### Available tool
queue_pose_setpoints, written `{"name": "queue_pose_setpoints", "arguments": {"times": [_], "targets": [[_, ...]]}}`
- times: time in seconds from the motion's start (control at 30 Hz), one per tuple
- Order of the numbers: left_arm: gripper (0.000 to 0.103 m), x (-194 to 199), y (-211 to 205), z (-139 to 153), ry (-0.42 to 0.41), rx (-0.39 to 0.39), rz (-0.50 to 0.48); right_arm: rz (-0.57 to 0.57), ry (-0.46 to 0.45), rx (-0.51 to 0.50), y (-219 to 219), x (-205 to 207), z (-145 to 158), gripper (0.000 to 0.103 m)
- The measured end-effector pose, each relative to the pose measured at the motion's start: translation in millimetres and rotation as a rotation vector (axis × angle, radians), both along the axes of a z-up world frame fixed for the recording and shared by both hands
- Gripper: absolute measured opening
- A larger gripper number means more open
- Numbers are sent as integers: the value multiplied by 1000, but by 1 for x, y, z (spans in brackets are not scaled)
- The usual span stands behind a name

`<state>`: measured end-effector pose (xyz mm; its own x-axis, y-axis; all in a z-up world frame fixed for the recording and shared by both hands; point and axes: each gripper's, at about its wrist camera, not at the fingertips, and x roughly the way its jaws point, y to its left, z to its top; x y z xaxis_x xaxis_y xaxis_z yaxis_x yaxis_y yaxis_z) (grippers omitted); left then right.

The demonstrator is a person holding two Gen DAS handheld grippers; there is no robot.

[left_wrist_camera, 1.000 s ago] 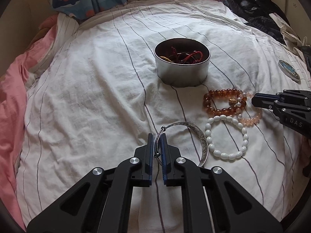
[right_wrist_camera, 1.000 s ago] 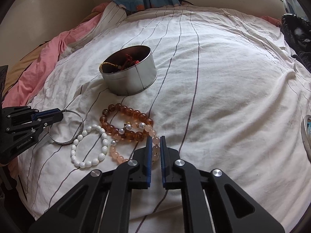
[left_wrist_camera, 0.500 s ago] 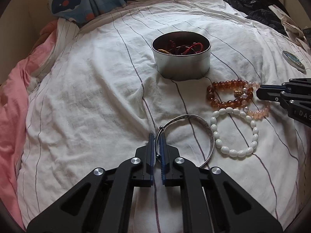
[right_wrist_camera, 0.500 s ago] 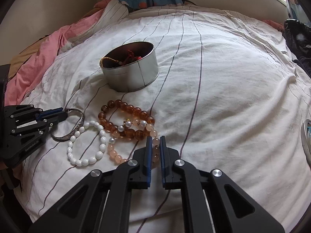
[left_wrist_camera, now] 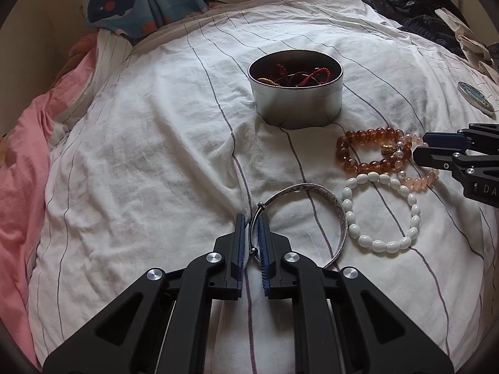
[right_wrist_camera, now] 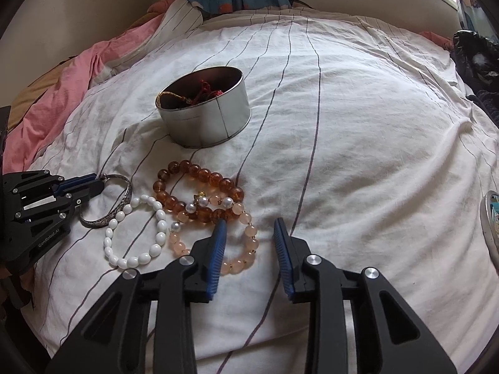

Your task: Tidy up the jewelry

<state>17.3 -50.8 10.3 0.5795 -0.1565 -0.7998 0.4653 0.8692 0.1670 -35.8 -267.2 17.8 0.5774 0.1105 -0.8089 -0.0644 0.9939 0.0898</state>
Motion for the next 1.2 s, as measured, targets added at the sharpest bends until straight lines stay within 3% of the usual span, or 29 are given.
{"name": "queue_pose_setpoints", "arguments": {"times": [0.23,0.6,0.63,0.67,0.7,0.73,0.93,1.2], "targets": [[48,3,3,0,-10,-9,18,1,4,-9,1,1,-1,32],[50,2,2,-1,-14,-2,11,1,6,-11,2,1,-1,32],[47,2,2,-2,-15,-2,7,5,7,-10,3,1,-1,30],[20,1,0,-2,-9,-4,-8,11,8,-8,3,1,-1,21],[10,0,-3,-2,-7,7,-23,19,8,-7,4,1,-1,8],[6,-2,-5,-2,-13,15,-36,28,3,-1,6,0,-1,8],[6,0,4,18,13,-139,-15,37,-75,99,2,-7,14,8],[6,3,11,45,-20,-262,24,68,-289,166,3,-22,58,8]]}}
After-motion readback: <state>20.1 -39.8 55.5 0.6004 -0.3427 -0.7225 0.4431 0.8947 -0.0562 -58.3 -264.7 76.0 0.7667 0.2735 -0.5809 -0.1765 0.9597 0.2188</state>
